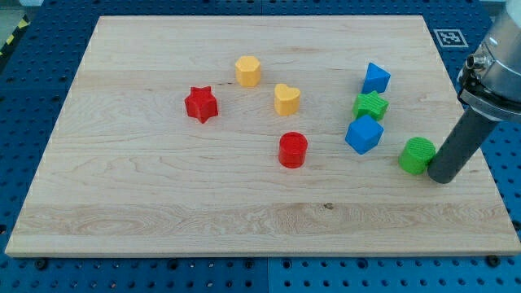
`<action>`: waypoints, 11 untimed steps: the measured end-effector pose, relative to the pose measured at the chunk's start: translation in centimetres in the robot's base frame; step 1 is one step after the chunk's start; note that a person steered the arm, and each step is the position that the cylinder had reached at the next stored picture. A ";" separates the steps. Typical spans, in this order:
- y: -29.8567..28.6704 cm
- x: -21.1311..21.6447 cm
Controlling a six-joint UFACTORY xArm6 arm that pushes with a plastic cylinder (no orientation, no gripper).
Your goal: Push the green circle closer to the line of blocks
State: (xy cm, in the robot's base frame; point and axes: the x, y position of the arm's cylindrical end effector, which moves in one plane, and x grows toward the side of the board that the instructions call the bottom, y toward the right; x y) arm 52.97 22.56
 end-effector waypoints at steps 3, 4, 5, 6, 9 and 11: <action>1.3 -2.3; 0.7 -2.3; -1.3 -2.3; -3.8 -2.3; -7.0 -2.7; -5.9 -0.3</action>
